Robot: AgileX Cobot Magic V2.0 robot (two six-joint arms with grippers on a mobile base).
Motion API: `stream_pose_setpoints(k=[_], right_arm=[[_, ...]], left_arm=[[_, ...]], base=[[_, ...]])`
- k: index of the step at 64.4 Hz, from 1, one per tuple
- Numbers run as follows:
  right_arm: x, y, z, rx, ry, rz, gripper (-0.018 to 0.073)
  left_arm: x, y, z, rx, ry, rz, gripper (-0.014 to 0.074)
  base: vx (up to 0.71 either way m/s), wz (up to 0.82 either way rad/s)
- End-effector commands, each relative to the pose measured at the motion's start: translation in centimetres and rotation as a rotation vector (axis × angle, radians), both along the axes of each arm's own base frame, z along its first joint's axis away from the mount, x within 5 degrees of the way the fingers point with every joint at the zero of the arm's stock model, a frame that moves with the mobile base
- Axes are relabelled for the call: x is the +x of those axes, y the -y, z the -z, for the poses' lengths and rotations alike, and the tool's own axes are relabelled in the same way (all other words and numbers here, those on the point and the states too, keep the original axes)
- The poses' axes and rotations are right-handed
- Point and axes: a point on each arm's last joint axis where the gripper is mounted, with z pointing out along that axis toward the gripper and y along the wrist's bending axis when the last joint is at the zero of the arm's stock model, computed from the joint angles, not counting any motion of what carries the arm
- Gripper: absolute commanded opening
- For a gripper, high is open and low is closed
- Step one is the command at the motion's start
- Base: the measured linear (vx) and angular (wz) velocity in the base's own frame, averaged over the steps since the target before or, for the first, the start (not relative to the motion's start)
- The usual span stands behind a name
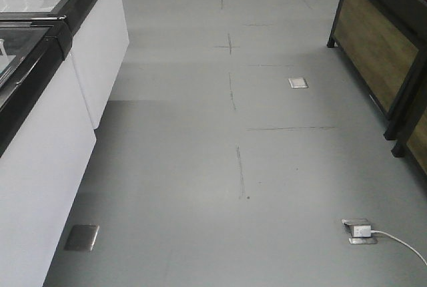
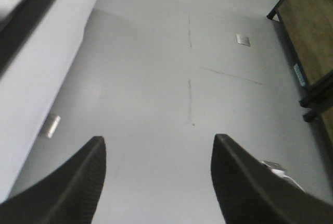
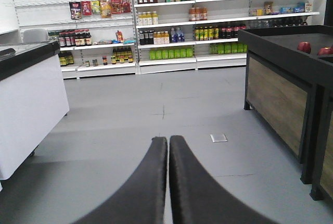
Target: Left arm holds basket, right arm returns cookies
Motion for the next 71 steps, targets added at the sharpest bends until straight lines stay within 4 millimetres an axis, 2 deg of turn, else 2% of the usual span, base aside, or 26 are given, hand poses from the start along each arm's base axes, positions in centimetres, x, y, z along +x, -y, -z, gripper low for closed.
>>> stream_pose_setpoints(k=[1, 6, 13, 22, 32, 41, 54, 60, 71], right_arm=[[-0.1, 0.0, -0.8, -0.003, 0.088, 0.005, -0.0008], [-0.1, 0.0, -0.8, -0.003, 0.088, 0.005, -0.0008], [-0.1, 0.0, -0.8, -0.003, 0.088, 0.005, -0.0008], [-0.1, 0.0, -0.8, -0.003, 0.088, 0.005, -0.0008], [-0.1, 0.0, -0.8, -0.003, 0.088, 0.005, -0.0008], [-0.1, 0.0, -0.8, -0.003, 0.088, 0.005, -0.0008], [-0.1, 0.0, -0.8, -0.003, 0.088, 0.005, -0.0008], [-0.1, 0.0, -0.8, -0.003, 0.088, 0.005, -0.0008], [-0.1, 0.0, -0.8, -0.003, 0.088, 0.005, -0.0008]], left_arm=[[1.7, 0.2, -1.0, -0.118, 0.023, -0.039, 0.0436], [3.1, 0.3, -0.6, -0.187, -0.035, -0.059, 0.0436], [5.2, 0.6, -1.6, -0.284, -0.060, -0.077, 0.0436], [7.9, 0.7, -4.8, -0.362, -0.032, -0.081, 0.0436], [9.4, -1.1, -8.5, -0.452, -0.013, -0.166, 0.0436], [9.0, -3.5, -10.3, -0.506, -0.002, -0.259, 0.0436], [7.8, -6.8, -11.7, -0.614, 0.027, -0.402, 0.0430], [7.1, -7.8, -12.6, -0.617, 0.032, -0.441, 0.0430], [6.0, -9.3, -15.7, -0.529, 0.113, -0.475, 0.0430]], base=[[0.00, 0.00], [0.00, 0.00], [0.00, 0.00], [0.00, 0.00], [0.00, 0.00], [0.00, 0.00], [0.00, 0.00], [0.00, 0.00], [0.00, 0.00]])
